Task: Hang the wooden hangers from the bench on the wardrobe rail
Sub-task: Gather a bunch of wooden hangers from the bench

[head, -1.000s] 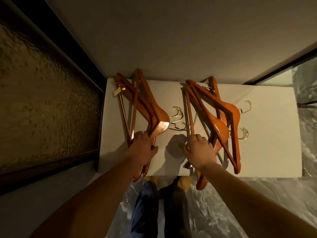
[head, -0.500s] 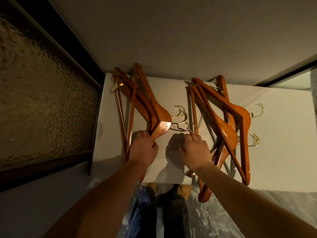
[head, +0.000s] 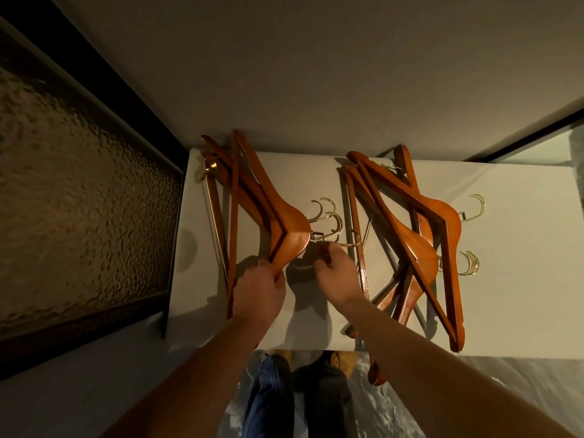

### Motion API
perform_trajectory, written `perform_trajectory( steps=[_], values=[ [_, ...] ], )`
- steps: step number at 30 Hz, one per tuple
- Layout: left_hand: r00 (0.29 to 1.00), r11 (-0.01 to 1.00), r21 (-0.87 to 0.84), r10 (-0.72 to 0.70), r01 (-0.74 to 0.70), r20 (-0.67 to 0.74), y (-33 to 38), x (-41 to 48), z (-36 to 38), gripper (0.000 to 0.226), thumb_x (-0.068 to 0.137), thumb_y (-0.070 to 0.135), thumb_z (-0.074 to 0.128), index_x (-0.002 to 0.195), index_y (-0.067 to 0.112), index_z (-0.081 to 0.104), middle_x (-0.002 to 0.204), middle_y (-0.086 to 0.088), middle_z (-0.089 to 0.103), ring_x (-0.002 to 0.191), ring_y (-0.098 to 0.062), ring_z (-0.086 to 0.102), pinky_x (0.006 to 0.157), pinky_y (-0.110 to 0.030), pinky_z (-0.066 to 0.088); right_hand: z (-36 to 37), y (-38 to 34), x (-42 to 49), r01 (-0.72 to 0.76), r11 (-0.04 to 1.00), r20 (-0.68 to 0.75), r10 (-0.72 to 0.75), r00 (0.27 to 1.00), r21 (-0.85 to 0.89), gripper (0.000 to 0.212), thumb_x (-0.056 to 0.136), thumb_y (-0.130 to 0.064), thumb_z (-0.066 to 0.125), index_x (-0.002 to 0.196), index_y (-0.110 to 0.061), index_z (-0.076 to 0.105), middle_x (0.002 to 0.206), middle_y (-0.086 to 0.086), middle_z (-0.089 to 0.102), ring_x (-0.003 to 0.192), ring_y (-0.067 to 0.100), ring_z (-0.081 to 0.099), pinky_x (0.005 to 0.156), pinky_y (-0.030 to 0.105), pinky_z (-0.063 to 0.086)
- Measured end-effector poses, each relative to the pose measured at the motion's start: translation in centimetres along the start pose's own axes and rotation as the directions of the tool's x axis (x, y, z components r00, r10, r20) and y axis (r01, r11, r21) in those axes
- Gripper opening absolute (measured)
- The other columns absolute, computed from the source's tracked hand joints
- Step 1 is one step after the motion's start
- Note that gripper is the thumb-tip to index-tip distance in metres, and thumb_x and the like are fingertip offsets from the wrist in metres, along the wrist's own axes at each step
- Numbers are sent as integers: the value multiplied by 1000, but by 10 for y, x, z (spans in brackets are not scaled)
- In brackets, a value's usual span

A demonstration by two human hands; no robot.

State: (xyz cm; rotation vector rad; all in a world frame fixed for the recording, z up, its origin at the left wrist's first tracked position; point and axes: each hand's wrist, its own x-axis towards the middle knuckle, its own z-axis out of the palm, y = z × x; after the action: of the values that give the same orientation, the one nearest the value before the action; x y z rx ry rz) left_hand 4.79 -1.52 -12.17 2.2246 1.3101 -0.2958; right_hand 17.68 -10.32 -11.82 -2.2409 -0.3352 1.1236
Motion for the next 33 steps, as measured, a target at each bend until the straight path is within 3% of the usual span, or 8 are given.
perform_trajectory(
  steps=[5, 9, 12, 16, 22, 27, 31, 33],
  values=[
    [999, 996, -70, -50, 49, -13, 3, -10, 1, 20, 97, 36, 54, 98, 16, 58, 84, 0, 65, 73, -15, 67, 63, -29, 58, 7, -5, -7, -20, 961, -16, 25, 1000, 277, 17, 96, -14, 50, 106, -11, 63, 93, 1, 63, 85, 15, 60, 71, 21, 44],
    [993, 971, -208, -122, 119, -2, 7, -18, 1, 12, 97, 30, 55, 95, 22, 48, 82, 4, 60, 71, -11, 61, 61, -26, 51, 10, -7, -9, 13, 973, -22, -8, 1000, 229, 11, 97, -16, 52, 107, -17, 56, 93, -4, 62, 84, 9, 60, 66, 16, 44],
    [981, 927, -325, -193, 187, 14, 9, -16, -4, 14, 97, 20, 57, 96, 22, 43, 86, 5, 57, 79, -15, 61, 68, -26, 48, 9, -5, -4, 24, 990, -35, -19, 999, 136, 19, 98, -17, 51, 116, -24, 49, 103, -1, 64, 88, 13, 62, 71, 21, 52],
    [981, 933, -303, -190, 194, 45, 5, -11, -12, 18, 96, 16, 58, 98, 20, 40, 92, 2, 55, 90, -22, 66, 81, -32, 55, 11, -2, 10, 2, 1000, -108, -2, 994, -4, 23, 100, -16, 52, 122, -13, 57, 109, 2, 64, 86, 10, 58, 76, 18, 48],
    [985, 945, -278, -162, 173, 63, -8, -2, -14, 16, 94, 19, 60, 106, 12, 51, 102, -12, 68, 92, -30, 71, 81, -47, 61, 8, -21, 35, -153, 982, -390, 185, 902, 111, 34, 94, -17, 64, 126, -13, 53, 93, -3, 54, 76, 7, 54, 76, 20, 44],
    [984, 940, -293, -151, 172, 95, -9, 7, -8, 18, 93, 17, 60, 109, 12, 53, 98, -6, 66, 87, -22, 69, 78, -37, 60, -8, -30, 57, -300, 953, -320, 301, 898, 53, 32, 97, -8, 54, 128, 0, 51, 119, 16, 62, 108, 27, 62, 95, 33, 49],
    [954, 876, -394, -207, 279, 216, -10, 12, -16, 18, 89, 13, 60, 105, 17, 51, 86, -2, 64, 79, -20, 66, 63, -29, 54, -7, -35, 60, -244, 968, -310, 249, 918, 56, 34, 98, -7, 51, 131, 0, 46, 103, 10, 57, 98, 23, 62, 80, 26, 47],
    [925, 841, -422, -214, 337, 313, -13, 15, -23, 27, 87, 11, 60, 108, 21, 47, 89, 0, 62, 79, -16, 62, 61, -28, 48, -5, -36, 57, -165, 972, -268, 207, 941, 170, 28, 98, -6, 51, 126, -9, 48, 93, 4, 56, 93, 19, 65, 76, 26, 53]
  ],
)
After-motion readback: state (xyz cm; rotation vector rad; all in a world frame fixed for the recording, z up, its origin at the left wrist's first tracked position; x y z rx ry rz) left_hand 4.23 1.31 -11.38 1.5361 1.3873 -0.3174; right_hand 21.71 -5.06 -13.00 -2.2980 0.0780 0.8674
